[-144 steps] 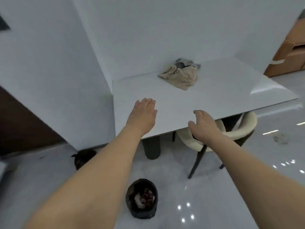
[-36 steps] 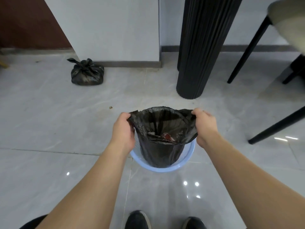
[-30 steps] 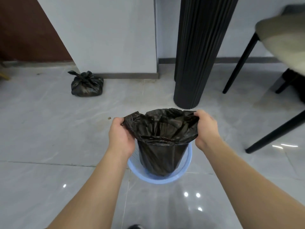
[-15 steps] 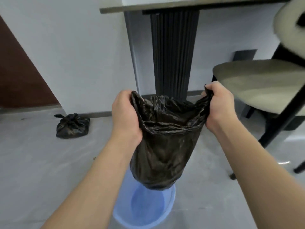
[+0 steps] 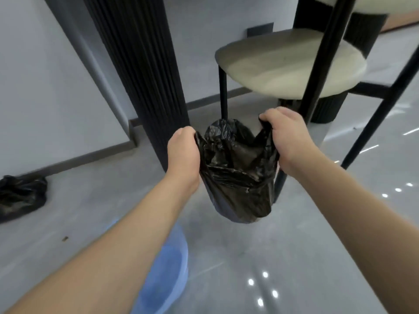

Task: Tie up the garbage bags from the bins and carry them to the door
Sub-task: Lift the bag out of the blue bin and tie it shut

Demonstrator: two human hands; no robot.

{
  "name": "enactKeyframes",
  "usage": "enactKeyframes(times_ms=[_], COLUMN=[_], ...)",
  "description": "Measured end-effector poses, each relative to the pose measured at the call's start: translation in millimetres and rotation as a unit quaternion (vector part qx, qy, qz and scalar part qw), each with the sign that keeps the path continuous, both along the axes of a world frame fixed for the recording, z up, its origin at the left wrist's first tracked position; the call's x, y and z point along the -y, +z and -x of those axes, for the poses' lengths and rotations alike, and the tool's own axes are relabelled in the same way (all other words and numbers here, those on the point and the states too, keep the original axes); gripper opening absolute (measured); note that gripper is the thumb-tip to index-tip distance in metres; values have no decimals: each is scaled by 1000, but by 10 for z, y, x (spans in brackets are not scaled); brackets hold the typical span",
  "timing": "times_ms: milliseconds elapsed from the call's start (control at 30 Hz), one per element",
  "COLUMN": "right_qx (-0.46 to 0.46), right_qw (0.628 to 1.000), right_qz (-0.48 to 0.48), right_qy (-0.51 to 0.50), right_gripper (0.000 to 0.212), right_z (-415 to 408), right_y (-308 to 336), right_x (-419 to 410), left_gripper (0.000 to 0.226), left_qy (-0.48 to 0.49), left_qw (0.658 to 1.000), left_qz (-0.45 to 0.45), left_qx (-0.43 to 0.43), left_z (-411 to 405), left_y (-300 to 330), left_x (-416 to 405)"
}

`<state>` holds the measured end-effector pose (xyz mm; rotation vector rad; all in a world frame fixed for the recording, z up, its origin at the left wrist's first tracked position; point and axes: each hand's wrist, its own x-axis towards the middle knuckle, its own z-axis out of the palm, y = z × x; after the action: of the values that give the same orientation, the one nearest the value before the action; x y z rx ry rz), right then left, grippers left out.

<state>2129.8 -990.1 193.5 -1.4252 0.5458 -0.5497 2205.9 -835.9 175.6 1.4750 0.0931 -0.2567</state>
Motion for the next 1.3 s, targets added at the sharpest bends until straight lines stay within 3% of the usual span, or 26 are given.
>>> enactKeyframes(times_ms=[100, 167, 267, 300, 367, 433, 500, 533, 600, 633, 667, 733, 800, 867, 933, 1033, 1133, 1200, 1267, 1300], right_qx=[-60, -89, -101, -103, -101, -75, -45, -31, -3, 6, 5, -26, -112, -276, -373, -236, -279, -349, -367, -361], right_qw=[997, 993, 988, 987, 988, 991, 995, 996, 996, 995, 994, 987, 974, 935, 874, 825, 681, 616, 643, 671], right_qz=[30, 23, 0, 0, 1, 3, 19, 33, 54, 55, 54, 46, 57, 143, 287, 513, 657, 680, 643, 618], right_qy=[-43, -78, -117, -119, -115, -108, -92, -83, -74, -79, -94, -152, -191, -170, -119, 10, 164, 192, 194, 194], right_gripper=[16, 9, 17, 14, 13, 22, 24, 26, 31, 31, 32, 32, 36, 39, 64, 93, 101, 76, 35, 28], right_z=[191, 320, 482, 521, 578, 629, 676, 704, 768, 802, 835, 896, 990, 1090, 1152, 1056, 783, 597, 500, 483], right_y=[-603, -931, -1227, -1263, -1260, -1224, -1176, -1157, -1135, -1132, -1141, -1192, -1265, -1338, -1370, -1368, -1420, -1443, -1369, -1324], right_x=[304, 450, 613, 651, 710, 748, 756, 753, 759, 774, 805, 922, 1067, 1155, 1097, 781, 534, 490, 508, 532], left_gripper=[10, 23, 17, 17, 34, 59, 96, 113, 128, 124, 110, 46, 9, 7, 9, 12, 10, 9, 10, 15], left_qy=[16, 34, 71, 81, 53, -83, -277, -354, -444, -480, -510, -542, -536, -513, -494, -491, -486, -461, -454, -453], left_qw=[997, 987, 940, 911, 850, 799, 749, 700, 591, 559, 553, 577, 584, 597, 616, 622, 600, 561, 510, 477], left_qz=[-70, -154, -332, -392, -429, -396, -401, -427, -497, -523, -536, -526, -520, -514, -499, -482, -468, -494, -572, -622], left_qx=[22, 40, 41, 99, 302, 445, 450, 449, 455, 429, 384, 311, 317, 341, 356, 373, 430, 478, 455, 424], left_z=[-91, -172, -286, -316, -317, -242, -162, -135, -122, -140, -159, -180, -165, -144, -122, -90, -71, -74, -87, -96], left_y=[-625, -1006, -1332, -1390, -1437, -1403, -1367, -1370, -1410, -1425, -1438, -1479, -1524, -1543, -1521, -1421, -1317, -1295, -1305, -1305], left_x=[124, 94, -58, -110, -106, 89, 410, 574, 846, 927, 980, 991, 904, 788, 690, 598, 530, 434, 298, 236])
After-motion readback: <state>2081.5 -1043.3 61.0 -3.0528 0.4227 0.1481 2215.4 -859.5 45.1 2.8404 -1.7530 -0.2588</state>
